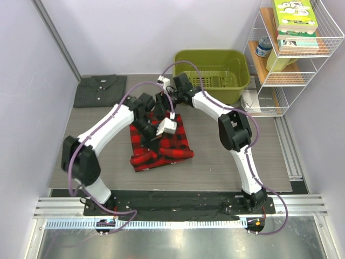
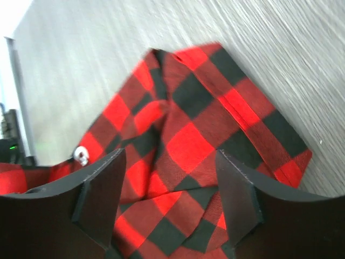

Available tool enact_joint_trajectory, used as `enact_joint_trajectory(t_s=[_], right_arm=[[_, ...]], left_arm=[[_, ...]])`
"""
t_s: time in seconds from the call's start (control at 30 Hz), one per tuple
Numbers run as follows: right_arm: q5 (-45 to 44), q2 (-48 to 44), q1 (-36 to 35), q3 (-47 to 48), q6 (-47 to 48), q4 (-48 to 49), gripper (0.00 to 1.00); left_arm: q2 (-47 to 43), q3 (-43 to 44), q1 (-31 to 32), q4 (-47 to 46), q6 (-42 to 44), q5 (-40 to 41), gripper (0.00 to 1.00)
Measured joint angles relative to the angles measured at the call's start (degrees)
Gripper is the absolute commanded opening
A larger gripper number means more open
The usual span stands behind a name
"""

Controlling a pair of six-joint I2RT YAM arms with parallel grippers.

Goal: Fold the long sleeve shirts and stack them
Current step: Fold the shirt

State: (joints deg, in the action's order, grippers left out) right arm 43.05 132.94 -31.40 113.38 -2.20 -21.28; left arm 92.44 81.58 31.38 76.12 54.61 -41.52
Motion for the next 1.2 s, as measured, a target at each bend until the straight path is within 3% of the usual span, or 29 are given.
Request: enact_joint_trajectory(t_s=[0.2, 0.33, 0.4, 0.43, 0.73, 0.9, 1.2], right_arm=[[-2.71, 4.87, -0.04, 0.07, 0.59, -0.61, 0.64], [-3.32, 6.32, -0.04, -0.61, 0.81, -1.14, 0.60], [-3.37, 6.34, -0.02, -0.90, 1.29, -1.20, 0.60], [-3.34, 6.34, 0.02, -0.90, 1.57, -1.16, 0.59], [-2.69, 6.32, 0.02, -1.66, 4.83, -1.05, 0.55], [-2.36, 4.98, 0.02, -4.55, 6.73, 0.31, 0.53], [-2.29, -3.63, -2.08, -18.45, 8.15, 1.20, 0.54]], left_arm=[[15.32, 15.06, -6.51, 0.37, 4.35, 0.46, 0.04], [22.29, 20.57, -10.08, 0.28, 7.45, 1.49, 0.08], [24.59, 21.46, -11.43, 0.22, 8.50, 1.90, 0.19], [25.40, 21.46, -12.00, 0.22, 8.94, 2.21, 0.29], [25.03, 16.98, -16.85, 0.44, 5.46, 3.10, 0.64], [20.11, 10.95, -20.22, 0.26, 1.90, 1.81, 0.66], [12.15, -2.58, -21.64, -0.22, -2.40, -1.92, 0.66]])
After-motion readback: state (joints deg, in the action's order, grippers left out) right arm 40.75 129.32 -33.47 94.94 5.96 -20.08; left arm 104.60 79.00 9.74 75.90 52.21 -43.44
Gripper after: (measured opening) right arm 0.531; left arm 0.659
